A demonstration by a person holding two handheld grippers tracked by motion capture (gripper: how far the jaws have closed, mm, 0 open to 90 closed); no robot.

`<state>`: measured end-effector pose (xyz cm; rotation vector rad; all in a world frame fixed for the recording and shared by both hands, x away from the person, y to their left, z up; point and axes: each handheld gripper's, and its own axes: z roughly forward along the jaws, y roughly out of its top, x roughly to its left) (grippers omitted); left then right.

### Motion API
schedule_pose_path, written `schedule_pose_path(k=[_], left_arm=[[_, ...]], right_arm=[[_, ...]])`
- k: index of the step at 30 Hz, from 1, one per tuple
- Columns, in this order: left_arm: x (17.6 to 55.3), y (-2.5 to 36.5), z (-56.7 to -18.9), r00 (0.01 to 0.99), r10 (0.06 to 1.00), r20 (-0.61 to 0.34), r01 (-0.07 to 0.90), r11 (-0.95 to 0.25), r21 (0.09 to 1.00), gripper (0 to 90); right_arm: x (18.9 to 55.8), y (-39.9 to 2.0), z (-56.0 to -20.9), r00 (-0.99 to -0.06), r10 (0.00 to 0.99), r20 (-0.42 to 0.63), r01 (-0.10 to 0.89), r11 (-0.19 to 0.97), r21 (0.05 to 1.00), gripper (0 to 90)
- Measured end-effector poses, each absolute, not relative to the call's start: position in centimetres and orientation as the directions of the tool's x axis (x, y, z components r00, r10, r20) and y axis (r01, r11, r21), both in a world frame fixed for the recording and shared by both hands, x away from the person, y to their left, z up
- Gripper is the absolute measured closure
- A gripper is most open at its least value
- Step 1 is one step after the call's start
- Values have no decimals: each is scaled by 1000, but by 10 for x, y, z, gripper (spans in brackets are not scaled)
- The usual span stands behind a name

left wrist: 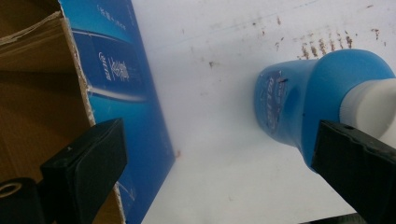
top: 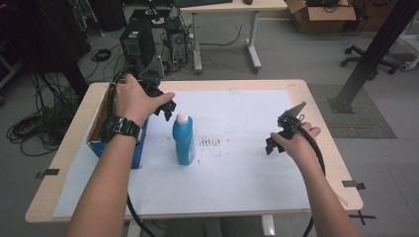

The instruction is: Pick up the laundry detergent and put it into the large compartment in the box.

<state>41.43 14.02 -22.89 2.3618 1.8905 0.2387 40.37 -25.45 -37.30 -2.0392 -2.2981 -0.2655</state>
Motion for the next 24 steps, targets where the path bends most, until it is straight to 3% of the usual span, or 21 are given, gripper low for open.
schedule_pose_path(k=[24], left_arm=[[415, 138, -218, 181, 982, 64, 965, -189, 182, 42]], right_arm=[[401, -257, -373, -149, 976, 160, 985, 133, 110, 64]])
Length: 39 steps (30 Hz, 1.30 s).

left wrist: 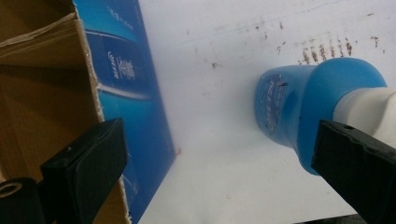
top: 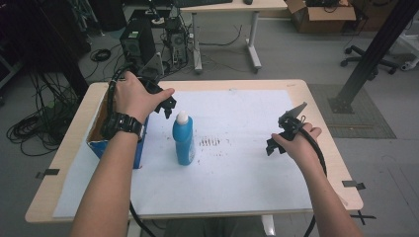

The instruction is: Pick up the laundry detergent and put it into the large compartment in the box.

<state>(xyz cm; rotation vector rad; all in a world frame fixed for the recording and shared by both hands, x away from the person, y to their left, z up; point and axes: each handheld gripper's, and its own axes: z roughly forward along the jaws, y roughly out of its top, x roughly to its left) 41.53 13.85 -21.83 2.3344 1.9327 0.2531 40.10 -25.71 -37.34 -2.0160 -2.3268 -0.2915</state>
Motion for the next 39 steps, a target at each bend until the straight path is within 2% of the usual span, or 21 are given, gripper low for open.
schedule_pose_path(k=[16, 26, 39], left_arm=[[411, 120, -196, 162, 986, 31, 966, -165, 198, 40], [411, 91, -199, 179, 983, 36, 964, -183, 194, 40], [411, 72, -215, 182, 982, 45, 965, -188, 182, 41]], right_arm=[[397, -262, -370, -145, 975, 169, 985, 126, 122, 62], [394, -264, -372, -145, 973, 179, 984, 124, 125, 61], [390, -270, -373, -143, 973, 182, 984, 119, 136, 62]])
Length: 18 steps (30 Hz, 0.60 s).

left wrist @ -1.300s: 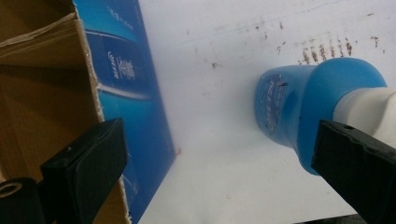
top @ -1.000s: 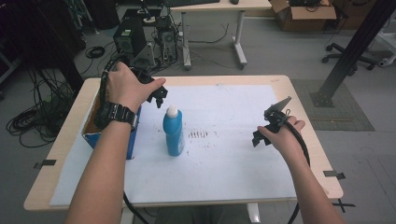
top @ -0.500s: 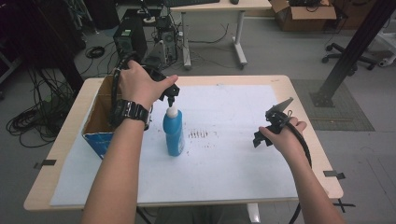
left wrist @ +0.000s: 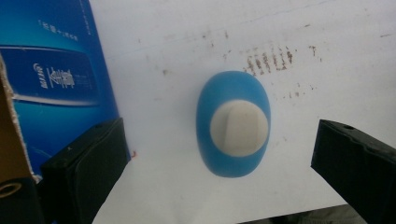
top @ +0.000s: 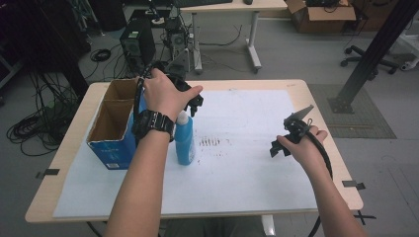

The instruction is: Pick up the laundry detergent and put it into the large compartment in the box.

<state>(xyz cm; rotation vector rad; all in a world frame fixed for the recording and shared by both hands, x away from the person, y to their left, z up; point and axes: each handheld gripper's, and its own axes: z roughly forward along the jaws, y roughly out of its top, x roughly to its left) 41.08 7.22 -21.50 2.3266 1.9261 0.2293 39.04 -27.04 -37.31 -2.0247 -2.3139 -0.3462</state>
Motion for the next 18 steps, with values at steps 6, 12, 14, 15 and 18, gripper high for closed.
schedule_pose_path(k=[6, 12, 14, 15, 18], left_arm=[[411, 69, -226, 176, 983, 53, 968, -183, 170, 41], [413, 67, -237, 168, 984, 52, 972, -174, 155, 41], [414, 66, -241, 165, 985, 52, 973, -171, 152, 42], [416, 65, -245, 163, 985, 52, 974, -169, 148, 41], [417, 63, -247, 163, 985, 51, 975, -169, 142, 41]], right_arm=[[389, -272, -375, -137, 972, 189, 985, 113, 132, 62], [388, -273, -378, -141, 971, 192, 984, 116, 135, 62], [388, -273, -379, -141, 971, 193, 984, 116, 135, 62], [388, -273, -380, -145, 971, 192, 983, 120, 136, 62], [388, -273, -381, -140, 971, 194, 985, 115, 132, 62]])
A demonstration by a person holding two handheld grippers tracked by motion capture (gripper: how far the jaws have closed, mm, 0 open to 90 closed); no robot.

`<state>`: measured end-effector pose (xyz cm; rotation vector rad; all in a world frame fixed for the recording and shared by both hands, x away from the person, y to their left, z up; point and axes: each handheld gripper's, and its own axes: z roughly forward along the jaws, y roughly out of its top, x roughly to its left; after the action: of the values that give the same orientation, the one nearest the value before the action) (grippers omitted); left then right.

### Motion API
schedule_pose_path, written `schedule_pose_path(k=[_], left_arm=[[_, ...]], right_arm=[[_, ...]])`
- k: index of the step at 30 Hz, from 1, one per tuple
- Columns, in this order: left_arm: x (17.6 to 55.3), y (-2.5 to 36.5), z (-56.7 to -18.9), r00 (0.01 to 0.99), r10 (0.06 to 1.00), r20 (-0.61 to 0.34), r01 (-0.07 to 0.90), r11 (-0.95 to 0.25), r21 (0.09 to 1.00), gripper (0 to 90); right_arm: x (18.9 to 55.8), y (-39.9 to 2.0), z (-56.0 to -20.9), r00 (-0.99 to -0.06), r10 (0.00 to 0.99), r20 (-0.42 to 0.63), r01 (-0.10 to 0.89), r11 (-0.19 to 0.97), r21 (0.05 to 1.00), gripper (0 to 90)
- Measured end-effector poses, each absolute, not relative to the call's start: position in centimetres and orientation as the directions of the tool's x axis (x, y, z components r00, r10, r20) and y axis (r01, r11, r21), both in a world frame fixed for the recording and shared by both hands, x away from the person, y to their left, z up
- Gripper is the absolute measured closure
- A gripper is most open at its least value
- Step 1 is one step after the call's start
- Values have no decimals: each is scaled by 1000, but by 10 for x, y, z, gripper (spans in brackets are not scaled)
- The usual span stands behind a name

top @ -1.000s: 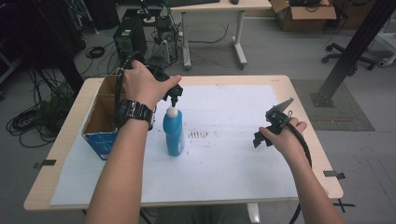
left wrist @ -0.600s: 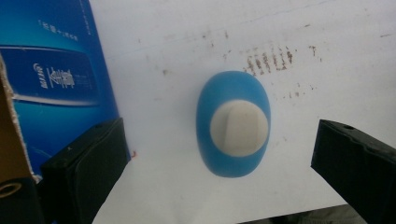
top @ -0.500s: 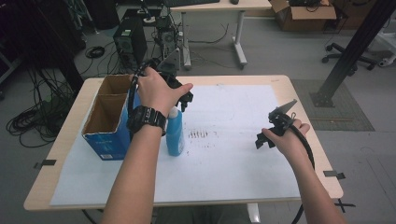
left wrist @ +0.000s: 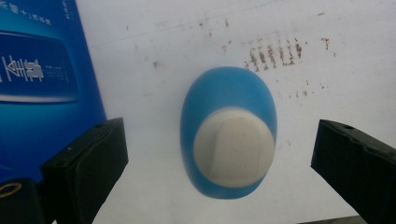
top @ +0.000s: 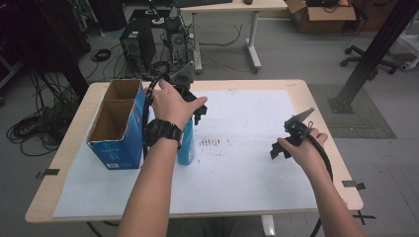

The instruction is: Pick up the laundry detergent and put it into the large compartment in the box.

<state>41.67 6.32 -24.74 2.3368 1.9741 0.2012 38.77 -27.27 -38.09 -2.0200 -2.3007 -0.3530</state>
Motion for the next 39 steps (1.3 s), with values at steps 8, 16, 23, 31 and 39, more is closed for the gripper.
schedule_pose_path(k=[8, 16, 23, 31, 39], left_arm=[[420, 56, -260, 172, 983, 60, 977, -178, 121, 42], [423, 56, -270, 155, 986, 62, 981, -161, 109, 42], [424, 56, -277, 145, 987, 64, 984, -151, 99, 41], [424, 58, -279, 148, 987, 56, 983, -154, 105, 43], [424, 57, -281, 150, 987, 58, 983, -155, 96, 57]], right_arm=[[387, -275, -386, -136, 971, 198, 986, 113, 126, 62], [387, -276, -390, -139, 970, 201, 985, 115, 127, 64], [388, -276, -392, -141, 968, 206, 984, 115, 132, 66], [387, -276, -393, -141, 969, 205, 985, 116, 128, 66], [387, -277, -395, -141, 969, 204, 985, 117, 126, 66]])
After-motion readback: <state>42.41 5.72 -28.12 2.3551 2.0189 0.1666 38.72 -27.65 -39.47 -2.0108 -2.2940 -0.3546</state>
